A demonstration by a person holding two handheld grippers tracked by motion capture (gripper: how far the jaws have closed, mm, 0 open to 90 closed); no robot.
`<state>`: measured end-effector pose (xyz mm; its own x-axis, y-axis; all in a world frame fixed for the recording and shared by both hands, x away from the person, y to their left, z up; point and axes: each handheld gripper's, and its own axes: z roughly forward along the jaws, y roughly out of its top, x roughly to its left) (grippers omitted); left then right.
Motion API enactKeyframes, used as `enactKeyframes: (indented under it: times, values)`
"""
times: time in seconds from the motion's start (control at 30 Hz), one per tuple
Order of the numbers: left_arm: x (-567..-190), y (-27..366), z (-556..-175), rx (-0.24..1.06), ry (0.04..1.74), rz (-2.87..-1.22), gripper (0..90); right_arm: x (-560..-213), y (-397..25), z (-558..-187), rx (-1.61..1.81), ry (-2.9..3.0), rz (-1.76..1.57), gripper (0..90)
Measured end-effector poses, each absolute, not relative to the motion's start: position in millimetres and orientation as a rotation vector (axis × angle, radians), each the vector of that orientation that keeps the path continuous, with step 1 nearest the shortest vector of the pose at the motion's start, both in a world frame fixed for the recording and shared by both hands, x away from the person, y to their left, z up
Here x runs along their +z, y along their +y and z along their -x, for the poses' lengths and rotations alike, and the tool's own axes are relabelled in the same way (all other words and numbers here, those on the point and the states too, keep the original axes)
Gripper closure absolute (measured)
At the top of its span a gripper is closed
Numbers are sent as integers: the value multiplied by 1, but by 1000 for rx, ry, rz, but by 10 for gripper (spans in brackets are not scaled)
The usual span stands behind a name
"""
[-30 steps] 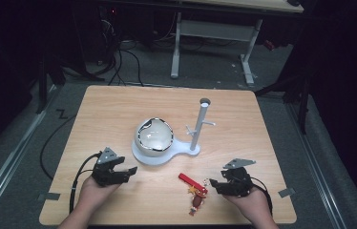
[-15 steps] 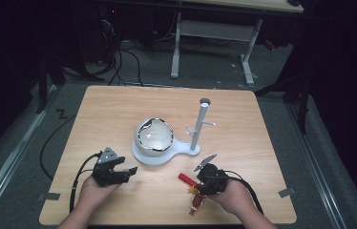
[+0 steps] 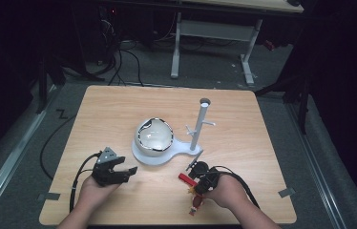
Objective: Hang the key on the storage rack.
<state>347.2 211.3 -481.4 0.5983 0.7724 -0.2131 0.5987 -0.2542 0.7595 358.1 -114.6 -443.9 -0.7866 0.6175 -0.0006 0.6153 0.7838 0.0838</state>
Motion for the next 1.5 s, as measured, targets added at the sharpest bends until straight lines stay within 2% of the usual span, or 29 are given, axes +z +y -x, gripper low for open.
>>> enactKeyframes:
  times: [0.5,0.6,0.8,0.97,1.27,1.37,1.43,1.5]
  values:
    - [-481,212,-347,252,1090,-1955,319,-446,-111,-361,58,2940,-1056,739]
    - [-480,212,-347,255,1090,-1958,319,-445,-110,-360,63,2938,-1034,828]
    - [-481,213,-346,252,1096,-1959,319,-432,-120,-359,104,2890,-1088,859]
    - [-482,211,-347,252,1091,-1968,319,-425,-138,-362,109,2853,-1126,843]
    - [-483,210,-347,246,1089,-1968,321,-440,-117,-361,133,2894,-1102,680]
    - [-482,211,-347,245,1092,-1966,320,-448,-111,-362,101,2903,-1105,676]
    - [-482,212,-347,247,1090,-1964,321,-448,-109,-363,117,2906,-1072,747]
    - [-481,212,-346,247,1088,-1968,321,-447,-109,-362,109,2901,-1059,749]
